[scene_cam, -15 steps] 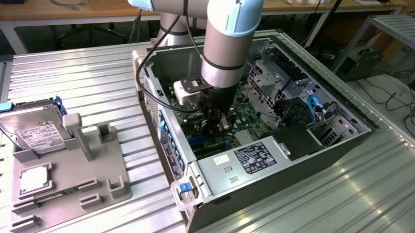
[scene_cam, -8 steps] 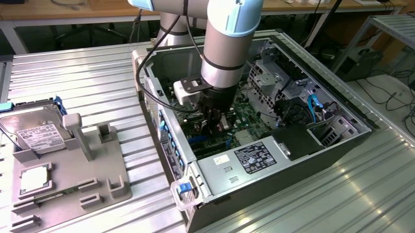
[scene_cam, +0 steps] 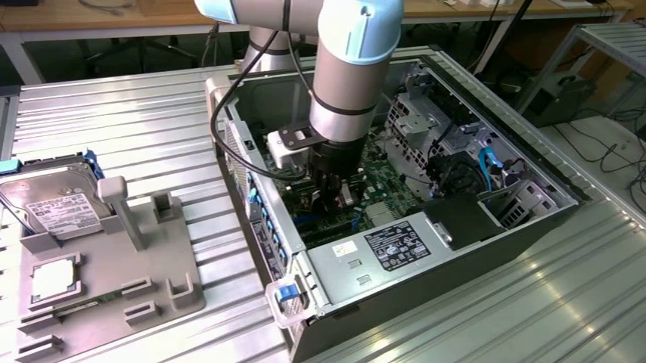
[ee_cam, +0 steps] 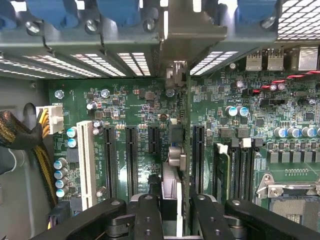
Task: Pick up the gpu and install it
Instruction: 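Insert the gpu into the slot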
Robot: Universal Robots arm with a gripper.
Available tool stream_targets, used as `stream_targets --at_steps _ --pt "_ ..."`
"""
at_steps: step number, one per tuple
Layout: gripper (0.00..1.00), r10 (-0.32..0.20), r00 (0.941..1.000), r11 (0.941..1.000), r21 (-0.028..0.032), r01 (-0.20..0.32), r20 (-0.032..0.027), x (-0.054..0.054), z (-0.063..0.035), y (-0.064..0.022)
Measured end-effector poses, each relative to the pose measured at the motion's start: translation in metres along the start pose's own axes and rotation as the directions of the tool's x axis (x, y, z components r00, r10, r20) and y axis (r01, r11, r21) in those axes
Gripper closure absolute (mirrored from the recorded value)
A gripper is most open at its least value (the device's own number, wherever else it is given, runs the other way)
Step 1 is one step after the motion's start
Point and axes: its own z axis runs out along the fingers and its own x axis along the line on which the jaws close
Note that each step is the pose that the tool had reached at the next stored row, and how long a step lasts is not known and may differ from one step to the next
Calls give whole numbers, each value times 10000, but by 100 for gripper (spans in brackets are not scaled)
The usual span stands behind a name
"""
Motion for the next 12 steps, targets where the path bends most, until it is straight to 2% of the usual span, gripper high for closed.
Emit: stream_targets --at_steps 2,12 --pt "72 0 10000 10000 -15 0 -3 0 30 1" --pt "72 0 10000 10000 -10 0 7 -1 35 1"
